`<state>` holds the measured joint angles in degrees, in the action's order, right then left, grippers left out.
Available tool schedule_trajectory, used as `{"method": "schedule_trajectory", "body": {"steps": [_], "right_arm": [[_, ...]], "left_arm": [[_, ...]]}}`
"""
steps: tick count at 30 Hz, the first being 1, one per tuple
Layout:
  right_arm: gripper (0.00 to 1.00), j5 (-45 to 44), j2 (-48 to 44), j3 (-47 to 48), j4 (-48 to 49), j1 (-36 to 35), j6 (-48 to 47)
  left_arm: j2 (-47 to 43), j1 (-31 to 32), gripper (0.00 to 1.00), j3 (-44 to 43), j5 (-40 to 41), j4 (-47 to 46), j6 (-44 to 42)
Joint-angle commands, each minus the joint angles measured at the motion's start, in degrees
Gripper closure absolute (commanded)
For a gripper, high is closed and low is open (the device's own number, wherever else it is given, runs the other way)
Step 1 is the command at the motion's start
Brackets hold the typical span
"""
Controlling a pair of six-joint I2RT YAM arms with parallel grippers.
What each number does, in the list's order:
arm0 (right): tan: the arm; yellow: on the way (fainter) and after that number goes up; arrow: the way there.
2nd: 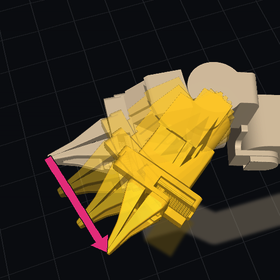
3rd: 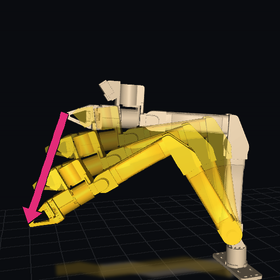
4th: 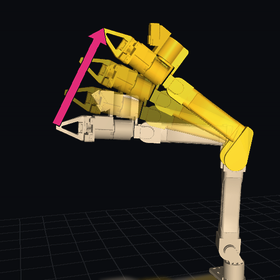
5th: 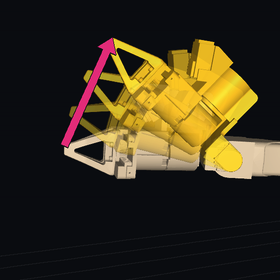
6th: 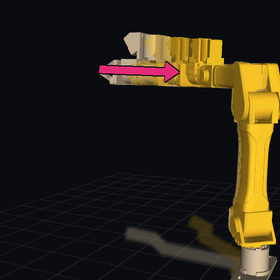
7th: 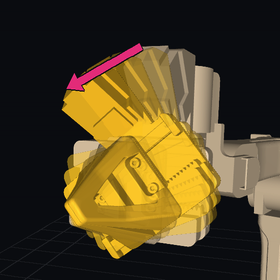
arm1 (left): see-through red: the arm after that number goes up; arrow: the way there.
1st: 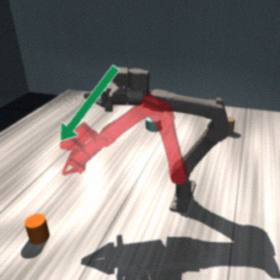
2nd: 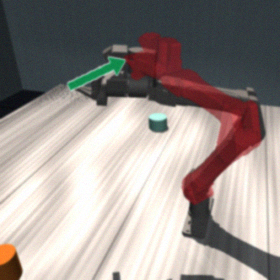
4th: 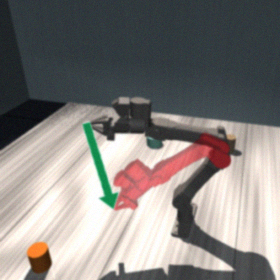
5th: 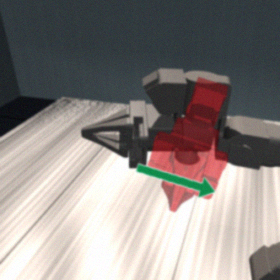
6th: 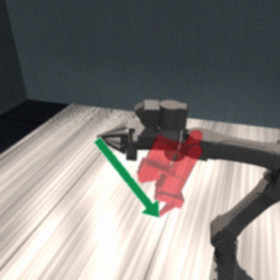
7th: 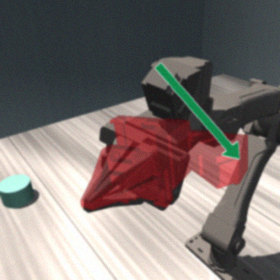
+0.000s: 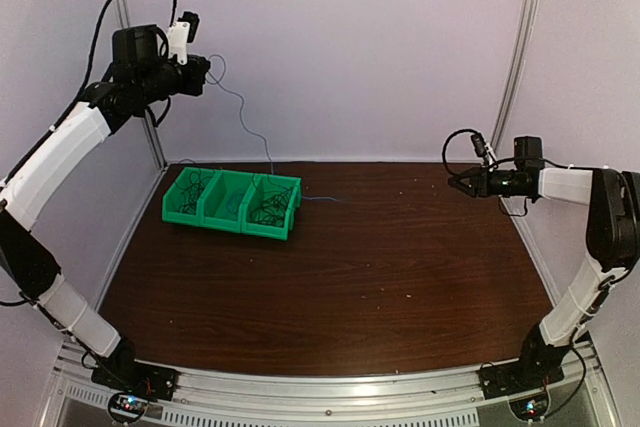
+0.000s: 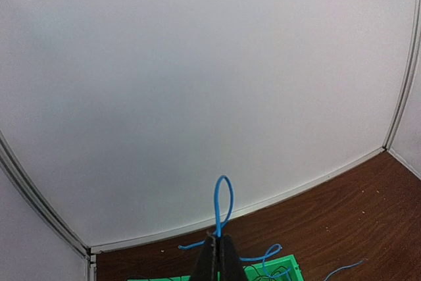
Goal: Untangle the cables
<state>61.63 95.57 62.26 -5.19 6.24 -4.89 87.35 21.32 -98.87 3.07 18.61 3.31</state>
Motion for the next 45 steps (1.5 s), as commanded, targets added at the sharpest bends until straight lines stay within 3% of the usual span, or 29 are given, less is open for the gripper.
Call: {"method": "schedule_trajectory", "body": {"steps": [1,12,23,45], "right_arm": [[0.49,0.7,0.9,-0.5,-0.2,0.1,-1.6],[0.49,0.7,2.2,-0.5,-0.6,0.1,-2.1],[0.49,0.9,3.2,-0.4,-0.9,0.1,-2.3],[0.49,0.6,3.2,-0.3,-1.2,0.1,-2.3]], "left_arm": [[3.1,-0.9,1.0,-6.6,-0.3,-1.2,-1.0],[10.2,-3.9,1.0,-17.4,-2.2,-1.2,0.5],[10.5,-7.3,1.0,-16.0,-6.0,-2.8,2.9],[5.7,-7.5,1.0,-19.4,-3.0,-6.0,1.7]]}}
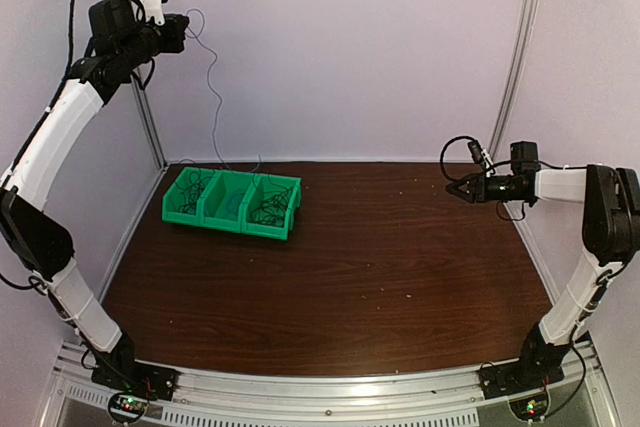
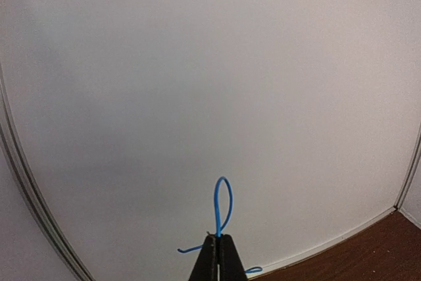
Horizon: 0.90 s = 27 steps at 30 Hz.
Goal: Untangle the cables
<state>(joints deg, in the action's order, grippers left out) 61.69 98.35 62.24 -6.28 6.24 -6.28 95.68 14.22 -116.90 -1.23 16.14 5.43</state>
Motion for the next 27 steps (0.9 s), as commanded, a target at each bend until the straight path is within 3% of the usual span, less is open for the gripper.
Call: {"method": "schedule_trajectory", "body": {"steps": [1,8,27], "right_arm": [[0.49,0.5,0.5,-0.3,-0.1,0.1,-0.9],[0.49,0.6,0.6,-0.3,-0.1,0.1,-0.9],[0.49,0.4,1.0,-0.5,-0.4,0.1,-1.3]], "left_arm": [[-2.8,-0.4,1.0,-1.4,2.5,-3.7,-0.5],[-1.1,-0.4,1.0,-1.6,3.5,-1.7,-1.8],[-1.3,-2.9,1.0,9.9,6.1,-5.2,-2.6]]}}
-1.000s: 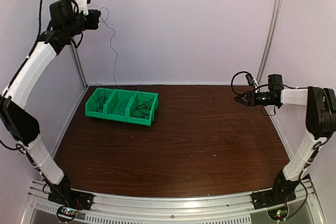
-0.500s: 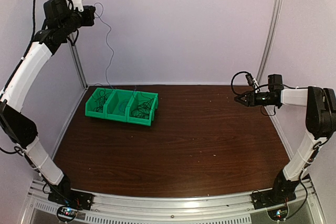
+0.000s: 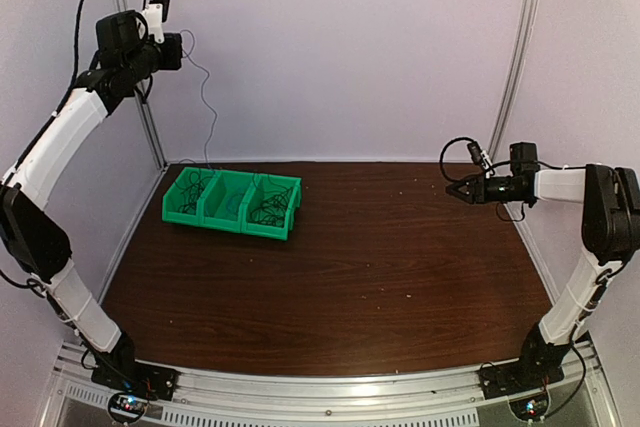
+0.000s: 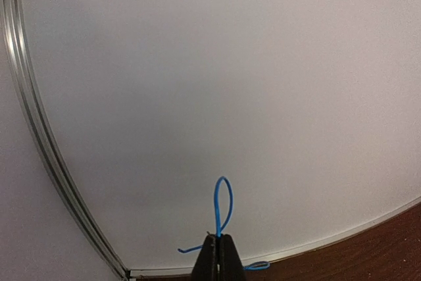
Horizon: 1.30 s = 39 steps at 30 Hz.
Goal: Untangle the cables
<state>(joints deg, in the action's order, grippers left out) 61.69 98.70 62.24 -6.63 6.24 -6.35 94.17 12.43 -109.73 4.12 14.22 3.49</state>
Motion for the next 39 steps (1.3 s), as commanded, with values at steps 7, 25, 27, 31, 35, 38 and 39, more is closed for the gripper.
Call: {"method": "schedule_trajectory", "body": {"steps": [7,25,27,31,35,38,39], "right_arm": [[0.49,0.3,0.6,-0.5,-0.2,0.1,-1.4],[0.49,0.3,1.9,-0.1,-0.7,0.1,-2.0],[0.49,0.3,2.0,0.0,-0.9,0.1,-2.0],[0.49,0.5,2.1,0.0,-1.0,0.1,-2.2],[0.49,0.7,2.2,0.2,-1.3,0.1,-2.3],[0.49,0.9,2.0,0.2,-1.5,0.1,-2.5],[0.49,0.9,1.9,0.1,-1.6,0.1,-2.5]], "left_arm": [[2.2,-1.9,1.0,4.7,0.4,-4.3,-0.2],[4.4,-1.4,1.0,27.8,-21.1,-15.9,16.4],[4.0,-1.0,1.0,31.4,-20.1,-16.7,16.7],[3.8,-0.6,1.0,35.2,-16.5,-17.3,16.7],[4.7,-0.5,1.0,37.0,-12.0,-15.9,17.5],[4.3,-0.5,1.0,38.3,-7.3,-15.5,17.6],[4.3,-0.5,1.0,38.6,-6.4,-15.3,17.5]]}}
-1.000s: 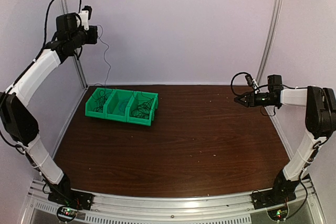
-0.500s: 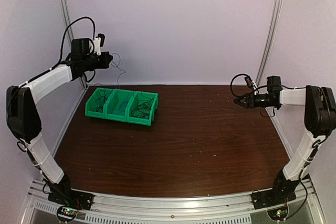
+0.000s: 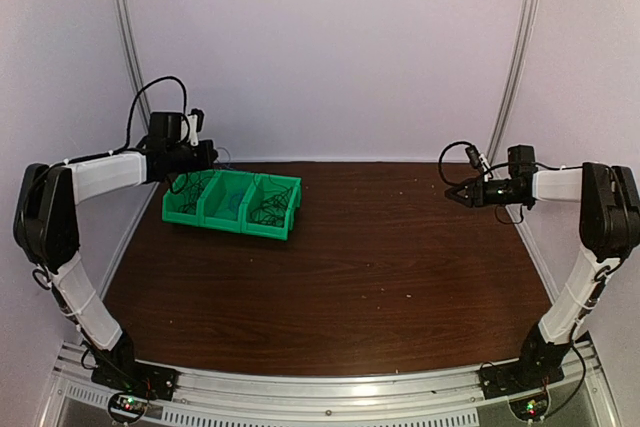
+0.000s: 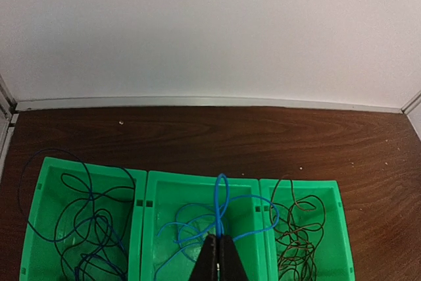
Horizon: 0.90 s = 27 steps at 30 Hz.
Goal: Untangle the cables
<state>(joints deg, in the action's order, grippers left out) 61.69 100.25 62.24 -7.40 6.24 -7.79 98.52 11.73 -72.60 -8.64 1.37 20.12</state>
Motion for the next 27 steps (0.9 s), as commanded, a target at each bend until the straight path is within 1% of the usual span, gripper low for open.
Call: {"method": "schedule_trajectory", "body": {"steps": [1,4,8,13,23,27], "right_arm": [[0.49,0.9,0.4,0.2,-1.0,0.1,-1.1],[0.49,1.2,0.7,0.2,-1.2,0.1,-1.1],[0.49,1.2,0.7,0.3,-1.3,0.1,-1.2],[0.49,1.0,0.7,0.5,-1.8,0.1,-1.4],[0.49,1.3,1.1,0.6,-2.0,0.1,-1.6],[0.49,1.3,1.2,0.7,-2.0,0.1,-1.7]], "left_arm": [[0.2,0.2,1.0,1.3,7.4,-2.0,0.7],[0.9,0.3,1.0,0.2,10.5,1.2,-0.2],[2.6,0.7,1.0,-0.4,5.8,0.9,-0.7],[6.4,1.8,1.0,-1.2,3.3,1.0,-0.8],[12.1,3.4,1.0,-2.7,2.3,1.7,-0.9],[12.8,4.0,1.0,-3.5,2.8,2.8,-1.2]]}}
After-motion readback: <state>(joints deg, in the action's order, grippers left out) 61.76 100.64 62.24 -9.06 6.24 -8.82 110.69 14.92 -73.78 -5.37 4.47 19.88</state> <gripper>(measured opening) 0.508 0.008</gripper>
